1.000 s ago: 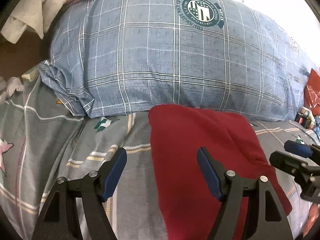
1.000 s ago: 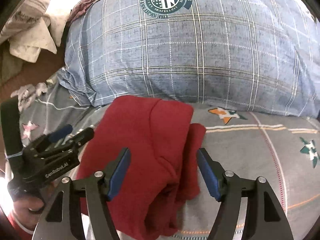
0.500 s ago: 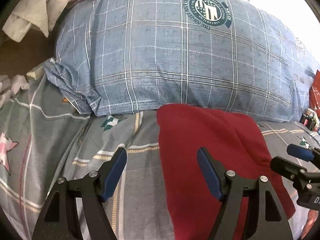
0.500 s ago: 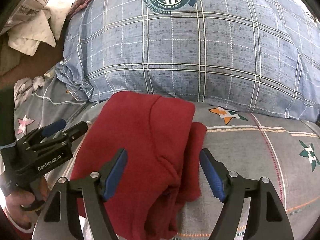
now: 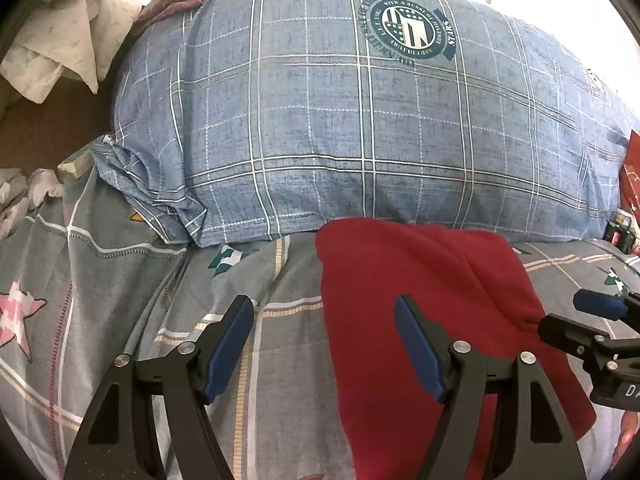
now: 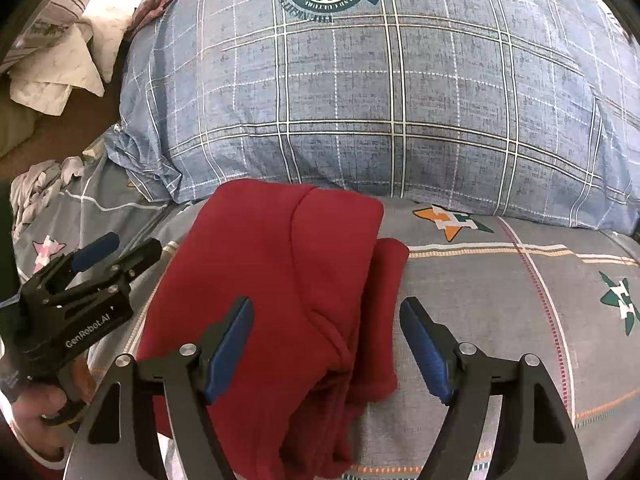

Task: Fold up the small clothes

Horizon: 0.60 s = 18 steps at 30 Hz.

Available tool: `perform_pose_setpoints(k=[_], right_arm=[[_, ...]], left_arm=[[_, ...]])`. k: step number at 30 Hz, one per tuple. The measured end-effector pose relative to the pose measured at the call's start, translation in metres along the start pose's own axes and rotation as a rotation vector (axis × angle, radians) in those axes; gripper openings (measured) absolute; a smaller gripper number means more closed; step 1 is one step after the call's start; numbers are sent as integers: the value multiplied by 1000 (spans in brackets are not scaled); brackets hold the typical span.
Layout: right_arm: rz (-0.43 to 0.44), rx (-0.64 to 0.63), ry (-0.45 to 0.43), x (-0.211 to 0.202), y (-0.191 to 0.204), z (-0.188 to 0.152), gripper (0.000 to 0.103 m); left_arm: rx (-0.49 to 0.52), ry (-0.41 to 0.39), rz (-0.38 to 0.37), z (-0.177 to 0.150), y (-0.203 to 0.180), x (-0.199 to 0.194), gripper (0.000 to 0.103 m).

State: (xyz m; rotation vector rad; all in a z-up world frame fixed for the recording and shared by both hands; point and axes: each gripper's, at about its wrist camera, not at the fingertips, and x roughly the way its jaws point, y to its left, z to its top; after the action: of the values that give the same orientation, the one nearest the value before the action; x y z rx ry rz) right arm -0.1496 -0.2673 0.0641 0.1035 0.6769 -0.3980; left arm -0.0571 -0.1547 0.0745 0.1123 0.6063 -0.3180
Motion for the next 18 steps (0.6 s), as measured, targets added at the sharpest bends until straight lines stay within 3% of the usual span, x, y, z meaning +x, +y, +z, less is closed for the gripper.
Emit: perform_pose_setpoints(k=[18], right_arm=[[2,4,15,2,-1,0,77]], left_arm=[[30,-8,-7,-3,-4,-1,73]])
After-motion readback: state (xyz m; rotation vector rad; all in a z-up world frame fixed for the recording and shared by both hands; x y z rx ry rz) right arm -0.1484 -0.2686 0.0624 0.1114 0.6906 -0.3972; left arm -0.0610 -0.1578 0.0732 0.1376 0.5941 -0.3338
